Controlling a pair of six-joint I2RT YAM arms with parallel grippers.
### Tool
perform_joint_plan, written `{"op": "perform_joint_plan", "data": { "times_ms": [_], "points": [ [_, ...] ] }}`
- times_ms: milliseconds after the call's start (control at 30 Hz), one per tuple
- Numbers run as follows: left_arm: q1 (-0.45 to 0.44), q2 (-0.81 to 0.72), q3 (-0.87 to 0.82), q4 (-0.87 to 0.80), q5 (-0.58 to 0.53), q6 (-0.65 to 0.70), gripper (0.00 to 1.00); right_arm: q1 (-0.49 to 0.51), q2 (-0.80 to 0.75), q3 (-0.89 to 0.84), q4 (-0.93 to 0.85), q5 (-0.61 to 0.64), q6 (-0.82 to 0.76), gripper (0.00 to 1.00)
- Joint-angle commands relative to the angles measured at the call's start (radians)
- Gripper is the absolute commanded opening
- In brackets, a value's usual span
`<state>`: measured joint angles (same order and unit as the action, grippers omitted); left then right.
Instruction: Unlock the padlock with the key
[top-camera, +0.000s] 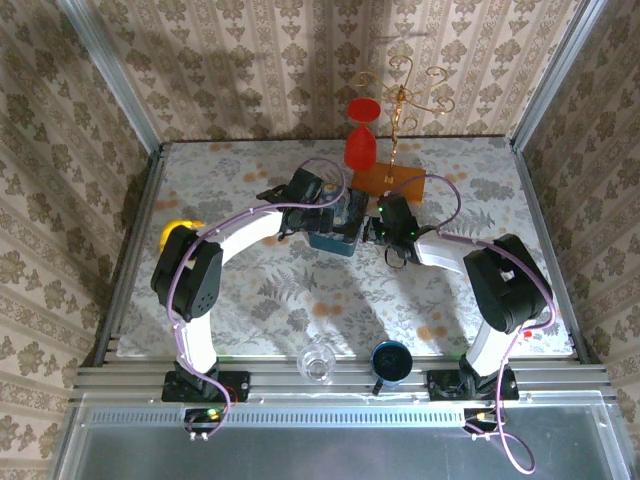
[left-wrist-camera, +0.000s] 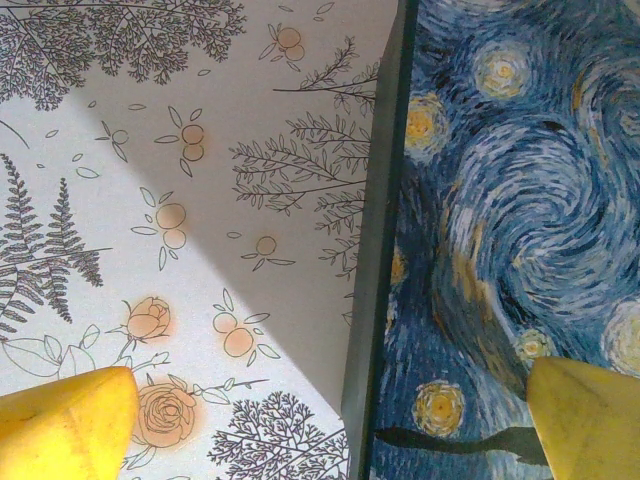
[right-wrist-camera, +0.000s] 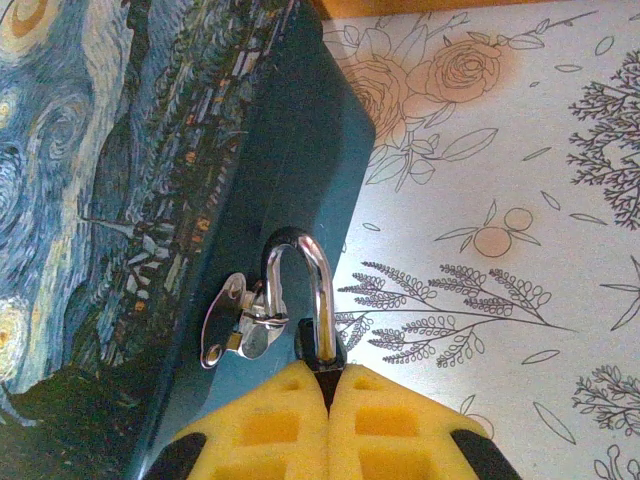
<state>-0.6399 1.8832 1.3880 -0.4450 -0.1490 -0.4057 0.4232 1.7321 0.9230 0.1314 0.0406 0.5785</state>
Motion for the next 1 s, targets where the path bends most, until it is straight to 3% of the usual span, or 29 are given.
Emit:
{"op": "perform_joint_plan", "data": {
  "times_ms": [0, 200, 433, 967],
  "points": [
    [0.016, 0.048, -0.043, -0.178, -0.032, 0.047, 1.0, -0.018, 0.006, 0.04, 0.017, 0.111, -0.012, 0.0],
    [0.022, 0.044, -0.047, -0.18, -0.036, 0.047, 1.0, -0.028, 0.003, 0.035, -0.004, 0.142, -0.009, 0.0],
    [0.022, 0.051, -0.049, -0.176, -0.029, 0.042, 1.0, -0.05, 0.009, 0.023, 0.037, 0.135, 0.114, 0.0],
    [0.02, 0.059, -0.055, -0.165, -0.019, 0.04, 1.0, -0.048, 0.06, -0.038, 0.29, 0.113, 0.331, 0.0]
  ]
}}
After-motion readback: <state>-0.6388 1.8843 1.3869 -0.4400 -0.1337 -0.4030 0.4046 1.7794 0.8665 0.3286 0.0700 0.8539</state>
